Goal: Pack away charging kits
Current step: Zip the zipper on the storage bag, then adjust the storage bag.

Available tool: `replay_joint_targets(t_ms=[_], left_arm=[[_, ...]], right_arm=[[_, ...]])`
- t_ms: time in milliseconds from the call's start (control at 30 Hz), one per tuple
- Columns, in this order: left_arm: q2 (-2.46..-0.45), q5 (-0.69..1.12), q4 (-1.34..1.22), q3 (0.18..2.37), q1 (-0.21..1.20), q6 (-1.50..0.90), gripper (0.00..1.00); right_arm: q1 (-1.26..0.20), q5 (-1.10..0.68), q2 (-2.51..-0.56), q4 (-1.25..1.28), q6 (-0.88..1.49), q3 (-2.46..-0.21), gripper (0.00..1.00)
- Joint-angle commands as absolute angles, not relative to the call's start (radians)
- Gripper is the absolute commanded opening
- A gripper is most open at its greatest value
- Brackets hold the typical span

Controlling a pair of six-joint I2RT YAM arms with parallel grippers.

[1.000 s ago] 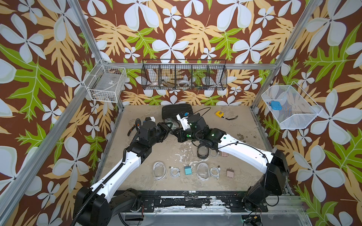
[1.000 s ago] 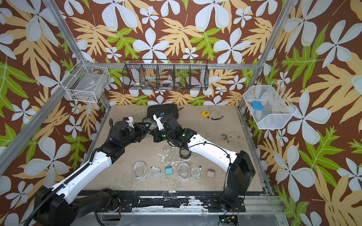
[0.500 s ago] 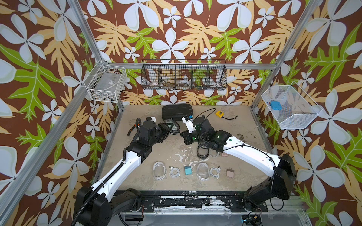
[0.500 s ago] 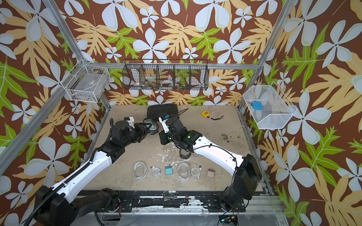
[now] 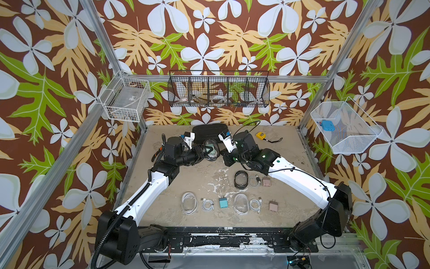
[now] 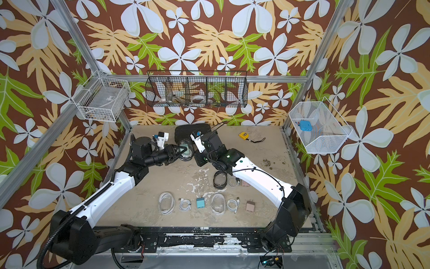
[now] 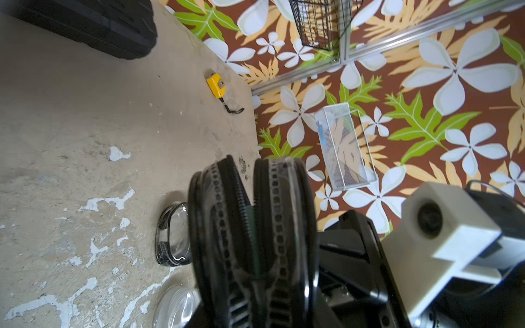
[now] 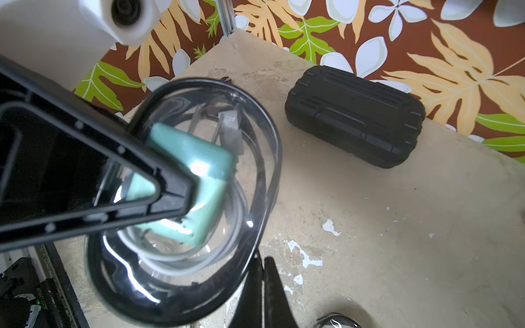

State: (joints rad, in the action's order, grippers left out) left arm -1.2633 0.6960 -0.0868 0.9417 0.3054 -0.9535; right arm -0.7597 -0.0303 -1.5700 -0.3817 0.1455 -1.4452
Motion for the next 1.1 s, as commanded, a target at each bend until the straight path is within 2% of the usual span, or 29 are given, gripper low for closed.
replay_joint_targets(t_ms=[0, 267, 400, 533, 667, 700, 900, 1067], left_arm=[[-1.258, 0.876, -0.071, 0.936, 0.302, -0.846, 0.00], [-1.266, 1.016, -0.015, 0.929, 0.303, -0.733, 0.00], [-1.242, 1.075, -0.057, 0.915, 0.306, -0.697, 0.00], [-1.243, 1.083, 0.127, 0.993, 0.361, -0.483, 0.00], [-1.252, 1.113, 0.196, 1.015, 0.426, -0.365, 0.00], [-1.248, 1.125, 0.196, 1.014, 0.440, -0.349, 0.00], [-1.231, 1.152, 0.213, 1.020, 0.531, -0.283, 0.00], [-1.240, 1.144, 0.244, 1.034, 0.566, -0.248, 0.00]], right_arm=[[-0.749, 0.110, -1.559, -0.364, 0.096, -1.464, 0.00], [-0.726, -0.003, -1.454, -0.310, 0.086, -1.416, 0.00], [-0.620, -0.291, -1.443, -0.401, 0.150, -1.471, 0.00], [-0.465, -0.766, -1.363, -0.308, 0.305, -1.361, 0.37], [-0.460, -0.949, -1.341, -0.330, 0.310, -1.348, 0.65], [-0.461, -0.990, -1.342, -0.339, 0.310, -1.350, 0.79], [-0.462, -1.036, -1.324, -0.428, 0.232, -1.327, 0.82], [-0.466, -1.101, -1.319, -0.418, 0.227, -1.269, 0.79]])
